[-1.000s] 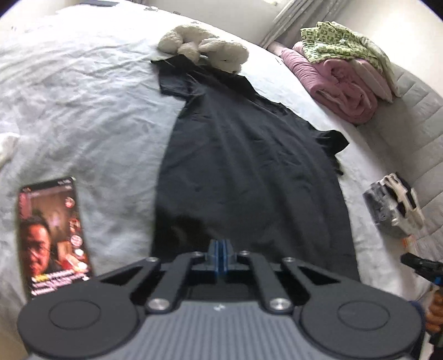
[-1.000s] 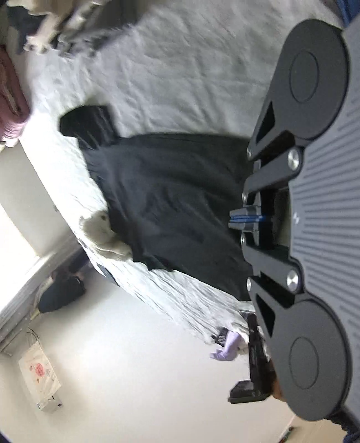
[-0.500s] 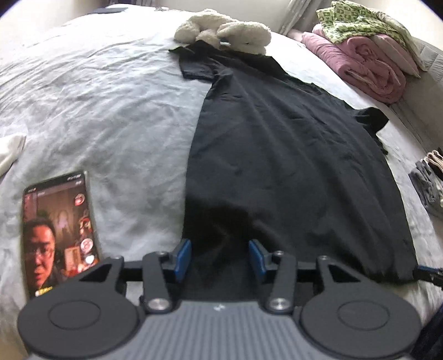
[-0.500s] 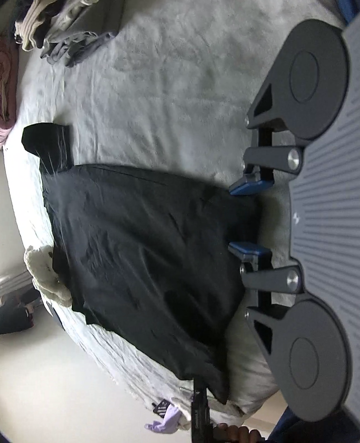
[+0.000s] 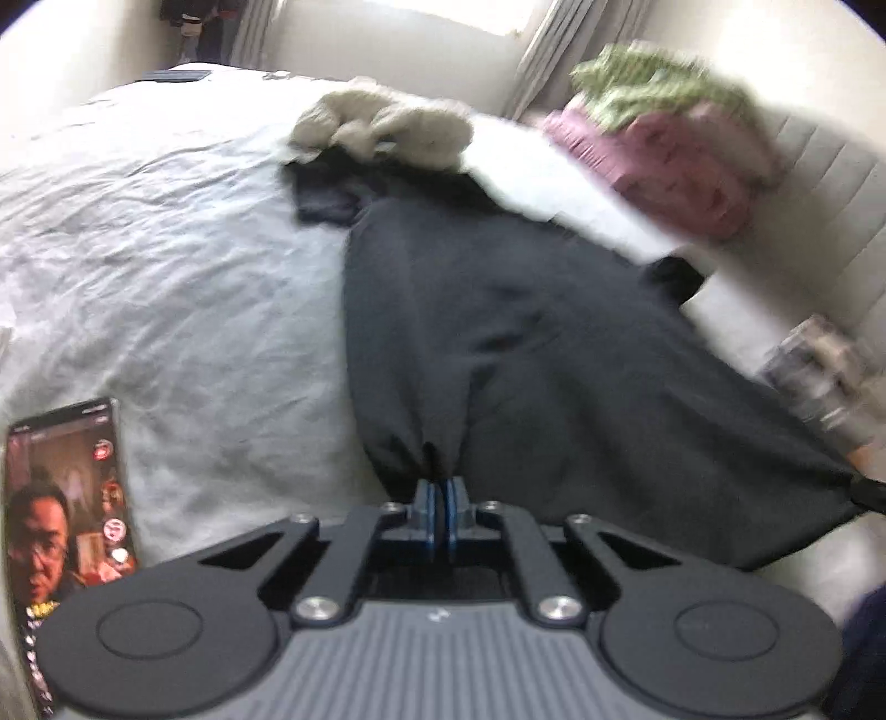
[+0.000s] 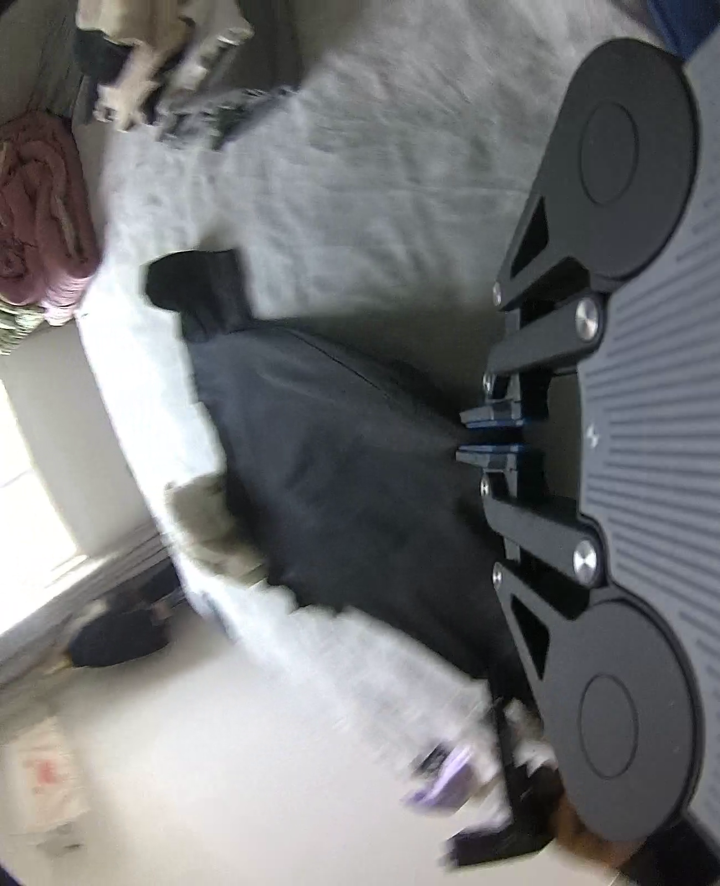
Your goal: Fold clothes
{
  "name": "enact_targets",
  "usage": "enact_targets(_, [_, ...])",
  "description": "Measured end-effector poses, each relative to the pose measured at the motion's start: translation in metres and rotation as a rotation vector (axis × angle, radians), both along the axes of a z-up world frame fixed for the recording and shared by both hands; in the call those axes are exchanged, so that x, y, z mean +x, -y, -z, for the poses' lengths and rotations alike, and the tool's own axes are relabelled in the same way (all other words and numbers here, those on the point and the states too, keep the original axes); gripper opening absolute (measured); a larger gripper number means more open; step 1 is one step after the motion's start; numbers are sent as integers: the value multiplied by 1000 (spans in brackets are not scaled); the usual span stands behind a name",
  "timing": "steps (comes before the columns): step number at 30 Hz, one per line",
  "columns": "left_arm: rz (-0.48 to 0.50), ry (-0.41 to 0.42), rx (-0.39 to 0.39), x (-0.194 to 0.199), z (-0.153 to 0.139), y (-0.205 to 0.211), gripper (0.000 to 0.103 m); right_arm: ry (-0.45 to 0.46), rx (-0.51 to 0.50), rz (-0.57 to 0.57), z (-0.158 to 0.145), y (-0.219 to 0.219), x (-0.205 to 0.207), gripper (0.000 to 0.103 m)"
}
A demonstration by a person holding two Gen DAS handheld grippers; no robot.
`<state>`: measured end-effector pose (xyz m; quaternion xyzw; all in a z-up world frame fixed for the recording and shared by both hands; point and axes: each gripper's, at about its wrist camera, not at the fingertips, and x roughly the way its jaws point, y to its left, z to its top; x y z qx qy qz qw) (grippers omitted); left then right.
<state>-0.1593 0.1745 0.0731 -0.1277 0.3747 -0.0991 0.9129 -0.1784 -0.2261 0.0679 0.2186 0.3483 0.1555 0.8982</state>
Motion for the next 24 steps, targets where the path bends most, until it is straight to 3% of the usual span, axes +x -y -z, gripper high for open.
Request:
enact_targets(4, [-8, -46, 30, 13, 9, 4, 5, 0, 42, 66, -23, 22, 5, 6])
enact_targets(8, [-15, -64, 67, 18, 15, 6, 14, -95, -114, 133, 1, 20, 29, 6])
enact_targets(10, [-18, -52, 92, 16, 15, 5, 26, -140, -253, 130, 19, 9, 38, 7])
enact_targets(12, [-28, -46, 129, 18, 18, 3, 34, -169, -314, 120, 34, 3, 40, 7])
enact_targets(20, [-1, -56, 207, 29, 25, 16, 35, -198, -426, 116, 66, 2, 48, 8])
enact_targets(24, [5, -53, 237, 35, 26, 23, 35, -134, -512, 119, 64, -12, 44, 11])
